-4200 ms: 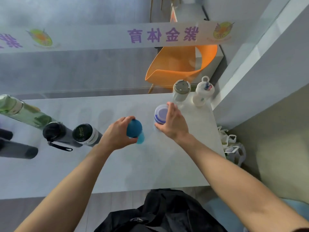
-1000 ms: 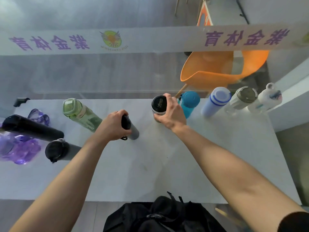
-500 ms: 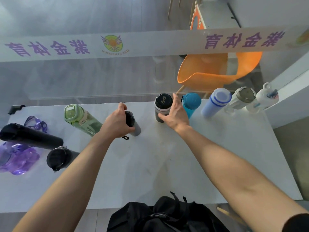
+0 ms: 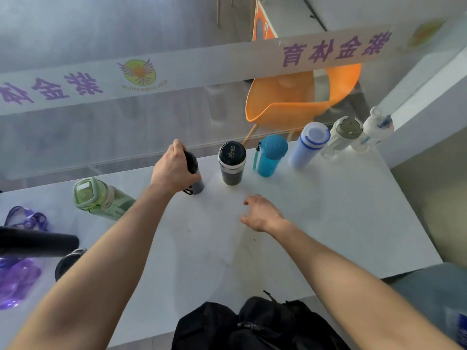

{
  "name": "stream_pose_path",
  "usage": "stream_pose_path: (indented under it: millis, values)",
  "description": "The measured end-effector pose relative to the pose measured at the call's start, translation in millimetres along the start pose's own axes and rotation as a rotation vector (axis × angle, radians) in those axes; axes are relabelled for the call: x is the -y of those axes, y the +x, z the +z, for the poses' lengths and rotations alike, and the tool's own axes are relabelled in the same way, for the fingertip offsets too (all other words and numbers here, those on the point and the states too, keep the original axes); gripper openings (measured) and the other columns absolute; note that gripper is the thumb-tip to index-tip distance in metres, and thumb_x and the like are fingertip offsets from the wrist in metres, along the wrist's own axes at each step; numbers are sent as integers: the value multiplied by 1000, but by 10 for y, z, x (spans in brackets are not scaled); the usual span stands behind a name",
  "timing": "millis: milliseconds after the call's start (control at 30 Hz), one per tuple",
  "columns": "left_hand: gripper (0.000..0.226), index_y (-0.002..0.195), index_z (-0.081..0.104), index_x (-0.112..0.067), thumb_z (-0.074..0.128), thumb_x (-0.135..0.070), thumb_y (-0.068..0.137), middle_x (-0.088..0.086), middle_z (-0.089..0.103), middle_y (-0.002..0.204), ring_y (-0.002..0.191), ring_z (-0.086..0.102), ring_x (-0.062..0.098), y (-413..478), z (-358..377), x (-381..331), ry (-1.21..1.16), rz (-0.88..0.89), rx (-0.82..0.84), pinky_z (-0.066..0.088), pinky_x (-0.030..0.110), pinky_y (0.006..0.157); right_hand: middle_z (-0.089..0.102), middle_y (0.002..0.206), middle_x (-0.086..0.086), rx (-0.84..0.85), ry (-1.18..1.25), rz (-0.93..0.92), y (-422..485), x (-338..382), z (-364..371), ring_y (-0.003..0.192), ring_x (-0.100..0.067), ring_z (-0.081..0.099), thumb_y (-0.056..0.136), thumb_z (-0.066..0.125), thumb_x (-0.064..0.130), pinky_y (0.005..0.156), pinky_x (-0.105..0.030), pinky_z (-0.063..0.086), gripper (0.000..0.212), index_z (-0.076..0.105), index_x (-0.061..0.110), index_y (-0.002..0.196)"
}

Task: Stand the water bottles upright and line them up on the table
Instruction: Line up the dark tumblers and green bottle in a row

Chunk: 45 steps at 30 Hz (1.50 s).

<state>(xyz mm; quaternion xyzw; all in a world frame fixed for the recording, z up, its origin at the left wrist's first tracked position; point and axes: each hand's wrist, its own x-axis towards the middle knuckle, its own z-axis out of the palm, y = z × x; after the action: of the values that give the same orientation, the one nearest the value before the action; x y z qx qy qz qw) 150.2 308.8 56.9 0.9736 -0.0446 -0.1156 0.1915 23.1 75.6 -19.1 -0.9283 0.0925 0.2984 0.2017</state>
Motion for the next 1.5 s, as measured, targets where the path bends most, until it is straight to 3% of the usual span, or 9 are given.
stream_pose_path:
  millis: [267, 433, 567, 667, 833, 933, 1067, 1367, 1500]
  values:
    - [71, 129, 44, -15, 86, -33, 74, 6, 58, 124, 107, 63, 34, 86, -93, 50, 61, 80, 56, 49, 42, 80, 55, 149, -10, 1, -5, 1, -55, 175, 81, 129, -32, 62, 98, 67, 40, 108, -41, 50, 56, 56, 18, 149]
    - [105, 160, 32, -21, 88, -45, 74, 5, 50, 150, 132, 58, 32, -35, -248, 57, 72, 96, 76, 55, 50, 98, 56, 149, -9, 5, -37, -16, -108, 274, 94, 129, -32, 62, 99, 67, 40, 108, -40, 50, 55, 56, 18, 149]
    - [88, 159, 43, -21, 82, -51, 85, 6, 53, 151, 140, 53, 32, -209, -552, 218, 97, 107, -38, 50, 52, 106, 58, 147, -6, -6, -78, -79, -157, 453, 135, 126, -29, 63, 100, 66, 41, 105, -39, 52, 53, 57, 19, 147]
    - [76, 151, 55, -18, 80, -52, 87, 9, 60, 144, 136, 56, 35, -409, -804, 453, 147, 81, -162, 46, 51, 111, 60, 147, -5, -6, -101, -142, -173, 630, 189, 128, -28, 63, 99, 66, 42, 107, -38, 51, 53, 59, 20, 147]
    - [83, 151, 56, -23, 84, -57, 81, 8, 57, 150, 142, 50, 34, -830, -1123, 878, 250, -115, -197, 34, 50, 122, 65, 141, -5, -25, -95, -254, -254, 951, 312, 125, -29, 65, 96, 65, 40, 104, -36, 51, 48, 64, 20, 139]
    - [86, 152, 54, -30, 90, -48, 76, 6, 53, 147, 134, 55, 35, -1048, -1155, 1074, 197, -232, -107, 47, 53, 112, 67, 137, -6, -28, -64, -366, -355, 1180, 448, 124, -29, 65, 96, 66, 41, 106, -39, 52, 46, 66, 18, 135]
    - [80, 147, 54, -30, 90, -27, 75, 10, 53, 137, 114, 65, 41, -1129, -1066, 1281, 99, -214, -104, 57, 50, 96, 69, 128, -6, -38, -19, -499, -531, 1522, 623, 116, -30, 67, 96, 69, 43, 101, -41, 54, 45, 68, 18, 133]
    - [75, 135, 56, -30, 93, -29, 69, 8, 55, 118, 96, 63, 37, -970, -1144, 1721, 32, -58, -125, 60, 44, 85, 72, 128, -4, -141, 27, -577, -725, 2298, 907, 108, -24, 70, 91, 75, 54, 96, -43, 58, 58, 69, 16, 135]
    - [78, 139, 57, -30, 94, -31, 70, 8, 53, 120, 96, 64, 37, -927, -1291, 2004, 86, 8, -95, 61, 47, 84, 67, 135, 1, -157, 98, -537, -817, 2703, 1089, 113, -20, 68, 83, 78, 68, 100, -44, 57, 78, 62, 18, 142]
